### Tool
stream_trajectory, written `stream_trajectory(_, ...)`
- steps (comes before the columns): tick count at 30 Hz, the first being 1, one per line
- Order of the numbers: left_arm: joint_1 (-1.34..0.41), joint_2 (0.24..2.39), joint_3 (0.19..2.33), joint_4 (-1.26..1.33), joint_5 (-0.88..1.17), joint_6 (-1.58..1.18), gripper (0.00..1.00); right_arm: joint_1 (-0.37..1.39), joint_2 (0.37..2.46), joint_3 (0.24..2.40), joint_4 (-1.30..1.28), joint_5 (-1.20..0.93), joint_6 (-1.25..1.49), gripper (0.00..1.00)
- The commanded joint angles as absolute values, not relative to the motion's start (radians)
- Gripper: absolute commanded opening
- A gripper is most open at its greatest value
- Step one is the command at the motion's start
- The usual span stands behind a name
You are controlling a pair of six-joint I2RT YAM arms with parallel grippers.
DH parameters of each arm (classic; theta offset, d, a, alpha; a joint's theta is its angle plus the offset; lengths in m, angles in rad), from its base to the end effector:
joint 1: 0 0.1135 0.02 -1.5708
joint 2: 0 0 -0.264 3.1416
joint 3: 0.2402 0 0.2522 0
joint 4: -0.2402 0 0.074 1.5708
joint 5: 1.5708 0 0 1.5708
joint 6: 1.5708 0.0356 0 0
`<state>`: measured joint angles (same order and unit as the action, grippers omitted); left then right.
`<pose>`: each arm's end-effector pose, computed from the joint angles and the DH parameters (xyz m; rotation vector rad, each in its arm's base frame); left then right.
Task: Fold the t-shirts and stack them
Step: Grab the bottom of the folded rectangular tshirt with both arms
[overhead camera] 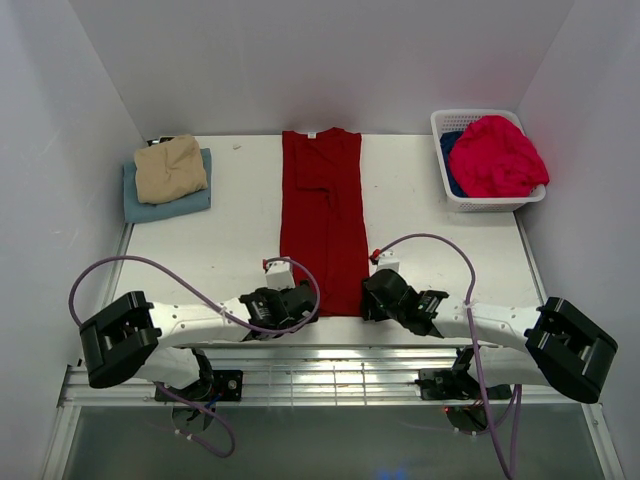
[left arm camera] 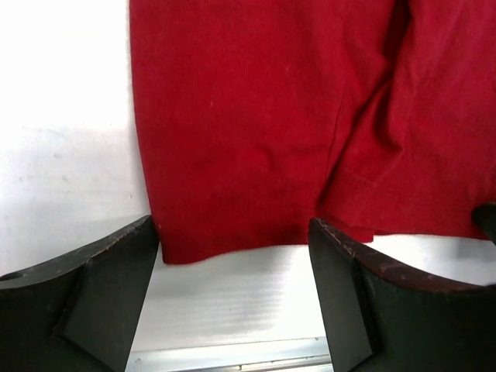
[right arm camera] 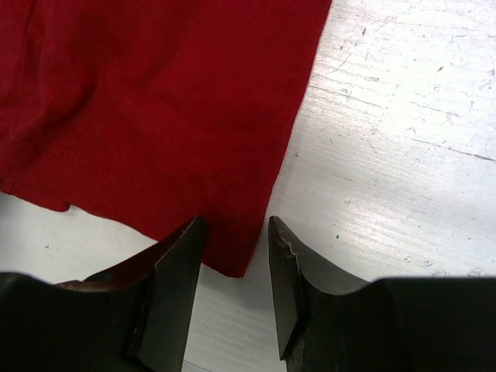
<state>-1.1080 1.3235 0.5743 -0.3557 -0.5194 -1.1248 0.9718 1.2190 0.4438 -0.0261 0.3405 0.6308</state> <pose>0.1152 -0.1914 0.1528 -0.1763 2.4673 -0.2384 0.1343 0.1757 0.1555 -0.2368 2.3372 0.4013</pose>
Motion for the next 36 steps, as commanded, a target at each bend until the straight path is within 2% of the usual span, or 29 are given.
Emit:
stream_trajectory(1,-1.166,1.394,0.535,-0.612,-0.436,-1.273,0.88,0.986,1.226,0.439,-0.029,0.36,0.658,0.45)
stream_trajectory(14,-1.213,1.43,0.551,-0.805,-0.572,-1.482,0.88,1.008,1.29,0.474,-0.021,0.368,0.653,0.44)
stream_trajectory(23,-1.213,1.466,0.561,-0.781,-0.629,-1.5,0.81,1.015,1.292,0.488,-0.038,0.382,0.652,0.45)
stream_trajectory(28,-1.213,1.509,0.557,-0.729,-0.626,-1.486,0.7,1.022,1.284,0.491,-0.054,0.394,0.655,0.45)
stream_trajectory(36,-1.213,1.431,0.542,-0.672,-0.685,-1.453,0.62,1.025,1.287,0.491,-0.057,0.397,0.655,0.44)
